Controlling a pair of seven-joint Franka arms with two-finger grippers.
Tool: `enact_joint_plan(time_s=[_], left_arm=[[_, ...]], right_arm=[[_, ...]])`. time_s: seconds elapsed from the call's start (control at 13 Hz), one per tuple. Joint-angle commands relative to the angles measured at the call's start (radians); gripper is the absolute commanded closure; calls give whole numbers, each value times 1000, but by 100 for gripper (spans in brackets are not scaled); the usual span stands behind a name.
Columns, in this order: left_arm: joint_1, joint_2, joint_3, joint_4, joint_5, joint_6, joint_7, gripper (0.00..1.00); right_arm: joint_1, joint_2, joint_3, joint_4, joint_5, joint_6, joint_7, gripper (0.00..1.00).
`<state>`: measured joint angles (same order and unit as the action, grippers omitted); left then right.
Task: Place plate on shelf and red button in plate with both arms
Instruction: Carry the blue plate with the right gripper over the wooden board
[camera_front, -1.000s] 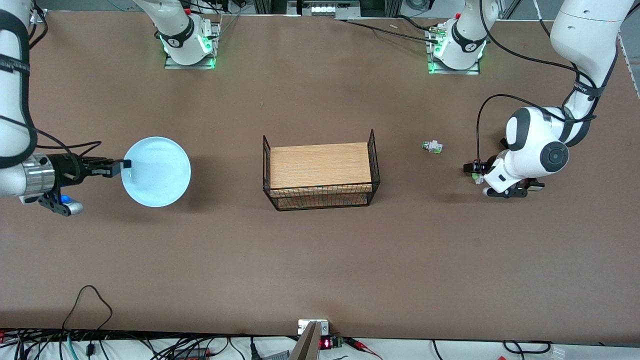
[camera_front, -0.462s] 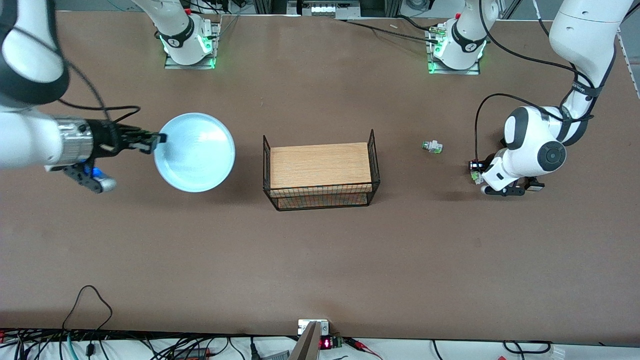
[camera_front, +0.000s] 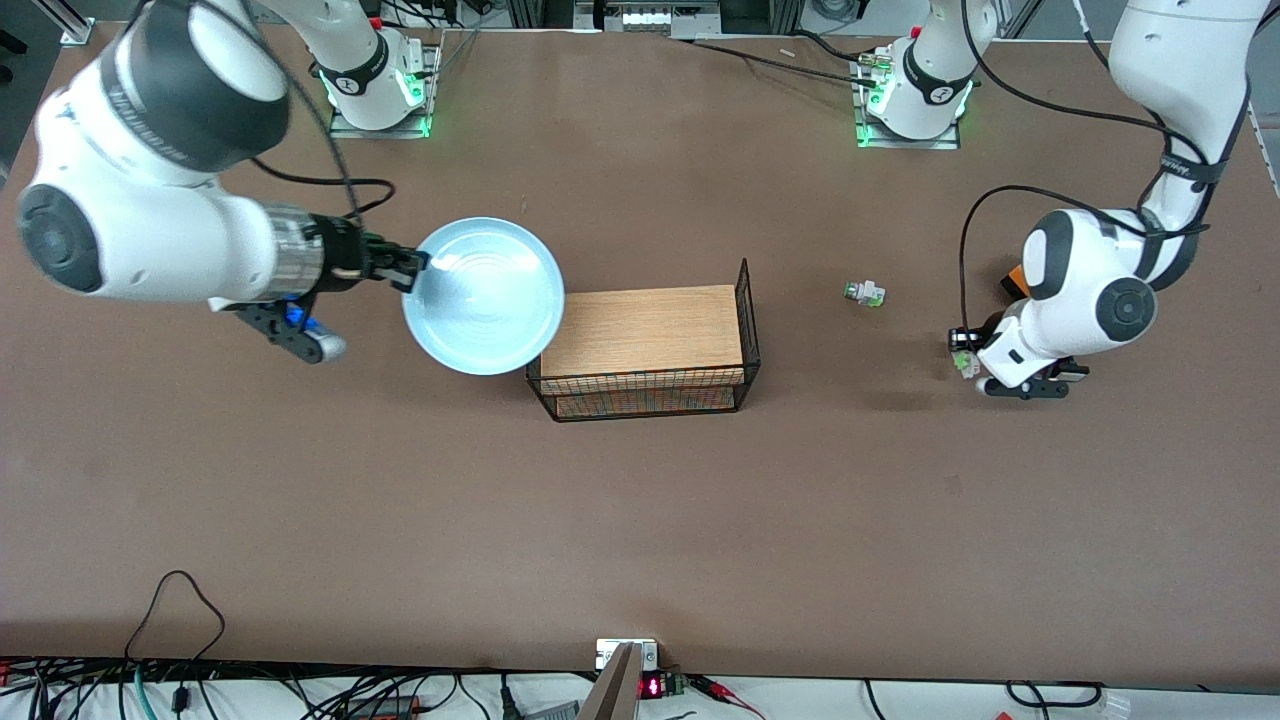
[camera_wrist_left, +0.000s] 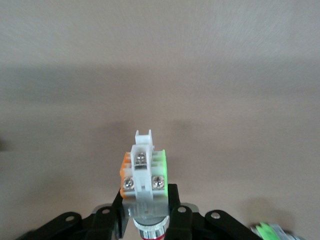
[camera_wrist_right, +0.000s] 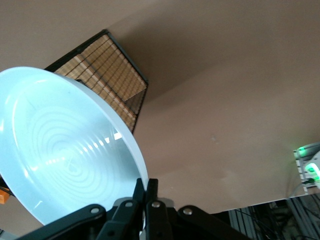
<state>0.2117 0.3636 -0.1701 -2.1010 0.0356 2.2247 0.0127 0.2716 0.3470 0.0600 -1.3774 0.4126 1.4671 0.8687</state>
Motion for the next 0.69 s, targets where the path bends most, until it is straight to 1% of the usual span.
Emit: enact_joint_plan(time_s=[0.0,0.15,0.23,0.38,0.46,0.62], left_arm=[[5,-70,-6,137,12,-210,10,100],[8,-77,-5,273,12,-400,12,100],[6,-75,-5,356,12,-490,16,100],[-5,-75,-6,488,13,-633,4,100],[-5,-75,-6,546,13,-695,6,100],[-3,-84,-6,619,12,-718,12,100]], right_arm=[[81,-3,-8,-11,6,77,119,100],[133,4,-8,-15,2,134,189,100],[158,9,-8,-22,-4,165,214,100],[202,20,-11,-49,-12,215,225,100],[218,20,-11,-75,-26,246,225,100],[257,14,-11,-132,-61,286,227,100]])
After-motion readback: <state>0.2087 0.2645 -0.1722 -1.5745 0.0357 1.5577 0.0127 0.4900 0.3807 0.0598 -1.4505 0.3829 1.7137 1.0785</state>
